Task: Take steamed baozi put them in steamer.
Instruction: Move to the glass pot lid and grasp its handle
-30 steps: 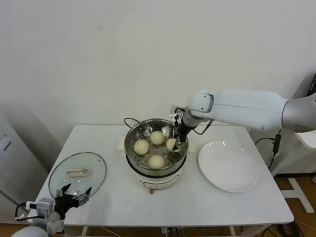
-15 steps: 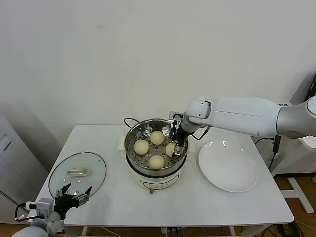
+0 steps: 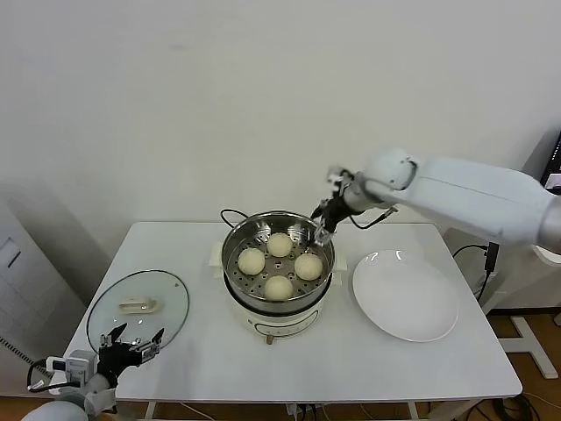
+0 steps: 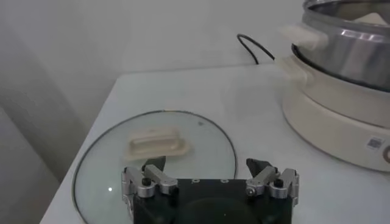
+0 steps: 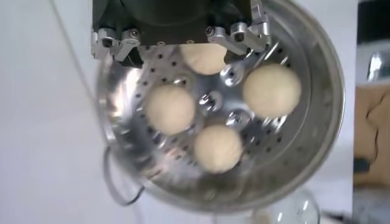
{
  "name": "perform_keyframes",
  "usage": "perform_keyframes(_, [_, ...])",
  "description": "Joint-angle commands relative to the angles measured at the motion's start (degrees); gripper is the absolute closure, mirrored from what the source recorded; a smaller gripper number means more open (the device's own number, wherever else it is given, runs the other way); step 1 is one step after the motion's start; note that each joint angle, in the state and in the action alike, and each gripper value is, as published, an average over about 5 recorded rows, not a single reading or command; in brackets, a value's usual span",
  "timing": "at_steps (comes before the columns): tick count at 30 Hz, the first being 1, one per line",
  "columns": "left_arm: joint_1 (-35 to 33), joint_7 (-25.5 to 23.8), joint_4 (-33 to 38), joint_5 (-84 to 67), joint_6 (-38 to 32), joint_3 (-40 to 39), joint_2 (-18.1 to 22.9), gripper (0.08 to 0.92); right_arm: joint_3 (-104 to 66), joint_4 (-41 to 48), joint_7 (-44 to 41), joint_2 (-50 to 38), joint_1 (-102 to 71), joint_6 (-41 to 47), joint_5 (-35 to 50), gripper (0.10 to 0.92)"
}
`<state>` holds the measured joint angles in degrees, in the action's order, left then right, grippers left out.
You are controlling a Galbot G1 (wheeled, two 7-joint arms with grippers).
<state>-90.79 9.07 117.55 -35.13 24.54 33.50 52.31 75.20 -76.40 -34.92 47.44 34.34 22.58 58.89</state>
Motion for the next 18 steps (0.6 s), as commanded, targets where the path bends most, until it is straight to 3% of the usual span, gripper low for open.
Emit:
perform_keyframes(1, [1.1,0.2,0.3,0.1,0.2,-0.1,0.2,0.177,-34.1,-7.6,17.1,-20.5,-24.4,-13.1,-2.4,0.203])
perform_keyframes(7, [1.4,0.1,0.4,0.4,-0.5,0.2,1.8,0.177,-63.5,-14.1,30.2,-21.8,-53.6,-17.8,-6.3,0.203])
perform_keyframes(13, [0.7,-0.5,1.2,3.6,-1.8,0.4,3.1,0.177,-93.5,-16.5,31.5,-12.8,-82.0,-20.3,-15.1,0.203])
perform_keyframes(18, [0.3,-1.3,1.0,7.7,-3.3,0.4,4.0,0.177,-107.3,-16.9,30.1,-2.4,-95.0,-21.4,-22.7,0.203])
